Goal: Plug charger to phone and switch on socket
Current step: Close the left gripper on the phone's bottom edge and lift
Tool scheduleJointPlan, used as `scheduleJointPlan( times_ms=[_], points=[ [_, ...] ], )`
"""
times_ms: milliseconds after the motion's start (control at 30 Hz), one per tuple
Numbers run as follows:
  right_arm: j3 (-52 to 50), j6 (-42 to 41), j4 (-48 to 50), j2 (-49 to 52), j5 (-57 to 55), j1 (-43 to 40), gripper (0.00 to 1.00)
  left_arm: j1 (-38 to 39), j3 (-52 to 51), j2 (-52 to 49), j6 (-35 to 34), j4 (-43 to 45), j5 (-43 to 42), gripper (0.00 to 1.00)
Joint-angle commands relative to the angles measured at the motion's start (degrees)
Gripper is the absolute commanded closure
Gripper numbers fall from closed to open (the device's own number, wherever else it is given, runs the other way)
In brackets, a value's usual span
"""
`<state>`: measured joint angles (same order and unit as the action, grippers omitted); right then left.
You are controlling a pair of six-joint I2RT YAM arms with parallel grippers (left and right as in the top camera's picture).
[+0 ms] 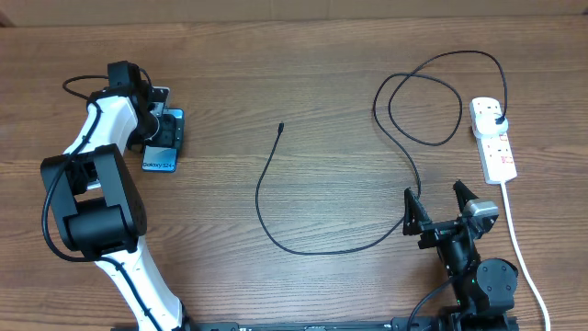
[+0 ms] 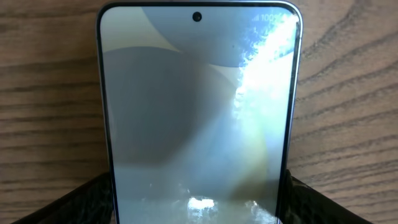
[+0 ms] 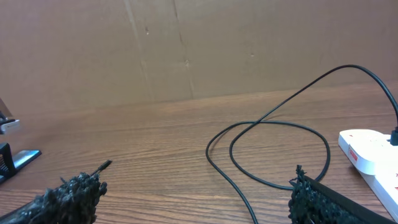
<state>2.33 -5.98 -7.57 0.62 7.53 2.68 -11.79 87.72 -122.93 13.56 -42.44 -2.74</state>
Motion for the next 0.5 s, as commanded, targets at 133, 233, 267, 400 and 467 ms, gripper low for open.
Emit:
scheduleJointPlan(
  times_ms=[133, 233, 267, 400, 467],
  points=[
    [-0.37, 0.07, 0.22, -0.46, 0.2, 0.26, 0.0, -0.2, 0.42, -2.34, -9.68, -2.64, -2.25, 0.24],
    [-0.37, 0.07, 0.22, -0.46, 0.2, 0.26, 0.0, 0.35, 0.42, -2.34, -14.36, -4.2, -2.25, 0.3],
    [-0.37, 0.07, 0.22, -0.46, 0.2, 0.26, 0.0, 0.55, 0.42, -2.34, -15.96, -4.59, -2.25, 0.32],
    [-0.37, 0.07, 0.22, -0.46, 0.2, 0.26, 0.0, 1.36, 0.42, -2.34, -23.39, -7.43, -2.27, 0.33],
    [-0.37, 0.07, 0.22, -0.46, 0.2, 0.26, 0.0, 1.95, 0.42, -2.34, -25.03, -9.03, -2.8, 0.33]
  ],
)
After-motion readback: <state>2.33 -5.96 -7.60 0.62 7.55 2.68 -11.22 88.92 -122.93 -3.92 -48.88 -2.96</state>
